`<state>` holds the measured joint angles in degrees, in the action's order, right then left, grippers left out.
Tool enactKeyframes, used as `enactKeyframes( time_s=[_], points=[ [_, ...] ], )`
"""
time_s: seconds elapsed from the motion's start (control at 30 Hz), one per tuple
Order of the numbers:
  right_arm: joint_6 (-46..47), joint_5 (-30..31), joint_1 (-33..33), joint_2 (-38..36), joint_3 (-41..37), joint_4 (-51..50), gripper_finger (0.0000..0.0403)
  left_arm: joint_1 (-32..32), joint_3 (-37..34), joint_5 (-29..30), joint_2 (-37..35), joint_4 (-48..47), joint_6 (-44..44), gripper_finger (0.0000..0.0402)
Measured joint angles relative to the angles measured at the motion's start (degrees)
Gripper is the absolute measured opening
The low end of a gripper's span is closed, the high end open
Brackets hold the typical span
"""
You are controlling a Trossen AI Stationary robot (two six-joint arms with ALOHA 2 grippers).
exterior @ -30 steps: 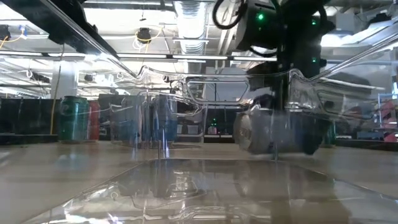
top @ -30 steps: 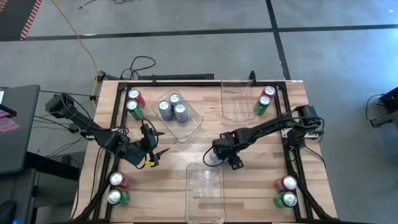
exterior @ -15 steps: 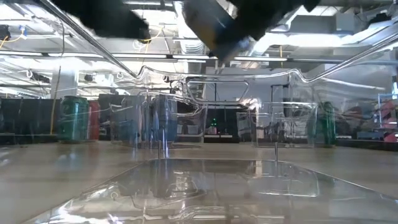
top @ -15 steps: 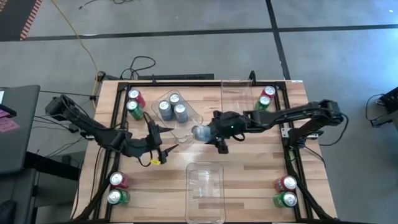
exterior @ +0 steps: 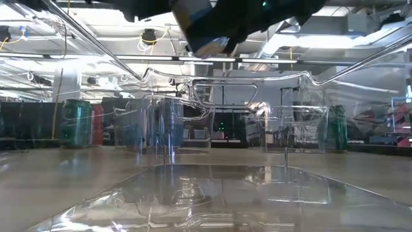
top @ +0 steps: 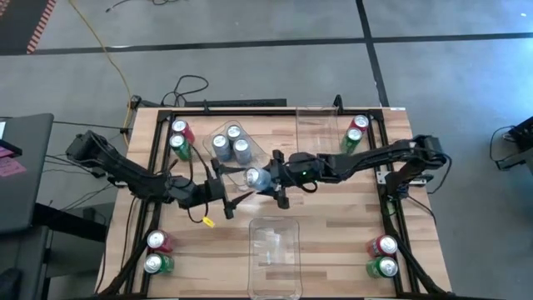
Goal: Sort soda cans
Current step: Put the blue-white soda can into the top left transparent bin
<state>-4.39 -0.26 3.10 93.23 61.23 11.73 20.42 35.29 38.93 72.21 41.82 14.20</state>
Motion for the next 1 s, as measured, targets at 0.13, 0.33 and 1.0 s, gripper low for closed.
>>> enactKeyframes(
  time_s=[0.13, 0.33, 1.0],
  points=[
    [-0.9, -0.1, 0.4, 2.3, 0.0, 3.7, 0.0312, -3.2, 0.0, -6.2, 0.1, 0.1, -3.4, 0.0335],
    [-1.8, -0.3, 0.3, 3.7, 0.0, 6.0, 0.0313, -5.3, 0.0, -11.9, 0.1, 0.0, -4.3, 0.0335],
    [1.4, -2.4, -1.0, 3.2, 0.3, 7.7, 0.0374, -5.2, 1.3, -5.8, -3.1, -5.6, -6.2, 0.0298]
  ],
)
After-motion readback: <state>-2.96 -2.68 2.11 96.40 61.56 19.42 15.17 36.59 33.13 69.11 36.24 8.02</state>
